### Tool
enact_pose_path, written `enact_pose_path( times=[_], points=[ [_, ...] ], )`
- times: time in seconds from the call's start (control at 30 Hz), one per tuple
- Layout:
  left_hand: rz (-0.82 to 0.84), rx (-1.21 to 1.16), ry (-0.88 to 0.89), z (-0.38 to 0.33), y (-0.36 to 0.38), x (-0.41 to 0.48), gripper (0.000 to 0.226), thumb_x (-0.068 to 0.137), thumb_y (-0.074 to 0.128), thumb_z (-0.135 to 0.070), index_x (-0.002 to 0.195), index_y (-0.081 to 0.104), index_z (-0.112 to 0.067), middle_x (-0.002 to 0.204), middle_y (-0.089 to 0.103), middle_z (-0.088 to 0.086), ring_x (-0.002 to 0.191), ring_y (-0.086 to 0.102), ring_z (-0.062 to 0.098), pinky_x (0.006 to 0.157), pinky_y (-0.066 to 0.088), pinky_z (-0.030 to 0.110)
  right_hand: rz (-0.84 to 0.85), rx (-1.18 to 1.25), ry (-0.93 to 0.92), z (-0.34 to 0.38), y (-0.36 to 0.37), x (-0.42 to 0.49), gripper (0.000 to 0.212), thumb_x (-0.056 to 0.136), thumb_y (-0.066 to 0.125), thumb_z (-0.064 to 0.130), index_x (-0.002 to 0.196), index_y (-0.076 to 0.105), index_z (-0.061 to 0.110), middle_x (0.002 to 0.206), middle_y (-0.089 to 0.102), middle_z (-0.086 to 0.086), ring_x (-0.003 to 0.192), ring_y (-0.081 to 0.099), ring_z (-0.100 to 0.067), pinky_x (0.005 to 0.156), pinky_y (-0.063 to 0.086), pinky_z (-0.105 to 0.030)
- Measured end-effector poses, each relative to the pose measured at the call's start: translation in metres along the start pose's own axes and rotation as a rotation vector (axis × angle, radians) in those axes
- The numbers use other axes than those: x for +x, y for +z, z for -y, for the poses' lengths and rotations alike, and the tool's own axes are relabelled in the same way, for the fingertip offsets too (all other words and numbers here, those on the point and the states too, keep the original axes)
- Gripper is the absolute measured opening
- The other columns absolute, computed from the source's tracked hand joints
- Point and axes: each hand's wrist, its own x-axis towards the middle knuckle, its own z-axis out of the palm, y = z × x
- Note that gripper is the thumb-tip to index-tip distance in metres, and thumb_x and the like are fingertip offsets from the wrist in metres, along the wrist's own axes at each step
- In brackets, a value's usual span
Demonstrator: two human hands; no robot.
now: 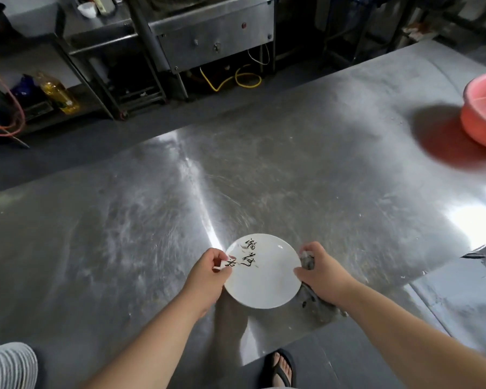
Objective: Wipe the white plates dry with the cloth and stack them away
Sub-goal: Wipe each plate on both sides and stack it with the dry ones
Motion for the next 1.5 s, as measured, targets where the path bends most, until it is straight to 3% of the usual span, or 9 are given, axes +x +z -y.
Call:
enact_pose_path(
  times=[0.13,0.37,0.57,0.73,0.9,1.03,1.23,1.33,1.5],
  points=[
    [-0.075,0.171,-0.016,0.009,0.014,0.016,0.028,0.090,0.066,-0.009,0.100,0.055,-0.033,0.101,0.071,-0.008,0.089,0.070,0.015,0.084,0.059,0.041,0.020,-0.114,0.061,-0.010,0.015,0.016,0.029,0.093,0.066,0.026,0.119,0.054,0.031,0.104,0.064,0.010,0.093,0.062,-0.014,0.080,0.052,-0.034],
    [-0.146,0.442,0.025,0.015,0.022,0.034,0.022,0.095,0.064,-0.017,0.108,0.050,-0.028,0.097,0.065,-0.013,0.085,0.063,0.012,0.060,0.042,0.022,0.002,-0.239,0.053,-0.011,0.025,0.026,0.035,0.096,0.061,0.030,0.127,0.045,0.030,0.099,0.059,0.013,0.082,0.059,-0.006,0.062,0.047,-0.030],
    [-0.149,0.532,0.018,0.021,0.024,0.042,0.023,0.096,0.066,-0.023,0.110,0.049,-0.028,0.106,0.061,-0.006,0.091,0.062,0.020,0.071,0.044,0.031,-0.021,-0.292,0.052,-0.010,0.029,0.026,0.041,0.098,0.059,0.030,0.135,0.041,0.030,0.095,0.055,0.019,0.078,0.056,0.001,0.056,0.042,-0.026],
    [-0.114,0.516,0.054,0.029,0.021,0.043,0.026,0.095,0.068,-0.026,0.112,0.050,-0.029,0.110,0.060,0.000,0.093,0.059,0.020,0.076,0.044,0.032,-0.060,-0.464,0.074,-0.003,0.023,0.019,0.031,0.093,0.059,0.045,0.119,0.051,0.030,0.096,0.064,0.011,0.081,0.065,-0.016,0.069,0.059,-0.036],
    [-0.090,0.475,0.106,0.028,-0.004,0.026,0.034,0.094,0.070,-0.044,0.120,0.050,-0.035,0.093,0.059,-0.011,0.086,0.059,0.008,0.070,0.043,0.028,-0.152,-0.581,0.082,0.017,0.004,0.004,0.024,0.091,0.059,0.051,0.098,0.053,0.030,0.086,0.062,0.014,0.075,0.060,-0.012,0.063,0.052,-0.029],
    [-0.159,0.449,0.099,0.031,-0.052,0.003,0.026,0.093,0.069,-0.046,0.113,0.053,-0.039,0.095,0.061,-0.013,0.084,0.061,0.006,0.070,0.045,0.028,-0.125,-0.605,-0.005,0.064,0.026,-0.006,0.023,0.089,0.059,0.052,0.096,0.055,0.031,0.085,0.062,0.017,0.067,0.064,-0.009,0.056,0.048,-0.025],
    [-0.344,0.322,0.081,0.065,-0.165,-0.061,0.015,0.091,0.071,-0.043,0.098,0.058,-0.039,0.082,0.066,-0.014,0.072,0.061,0.004,0.074,0.053,0.030,0.021,-0.603,-0.272,0.168,0.137,-0.022,0.020,0.091,0.060,0.047,0.092,0.054,0.027,0.079,0.064,0.013,0.072,0.061,-0.010,0.069,0.054,-0.030],
    [-0.490,0.279,0.104,0.083,-0.235,-0.106,0.012,0.092,0.073,-0.036,0.097,0.062,-0.034,0.075,0.065,-0.014,0.061,0.057,0.000,0.065,0.047,0.026,0.084,-0.609,-0.403,0.230,0.202,-0.047,0.019,0.089,0.060,0.047,0.091,0.057,0.029,0.079,0.063,0.014,0.075,0.059,-0.009,0.071,0.053,-0.029],
    [-0.711,0.221,0.068,0.116,-0.339,-0.185,0.011,0.094,0.073,-0.034,0.100,0.064,-0.034,0.082,0.067,-0.012,0.063,0.055,-0.001,0.063,0.040,0.020,0.229,-0.601,-0.547,0.305,0.296,-0.094,0.014,0.090,0.054,0.044,0.092,0.056,0.030,0.078,0.072,0.011,0.070,0.068,-0.009,0.064,0.056,-0.028]
  ],
)
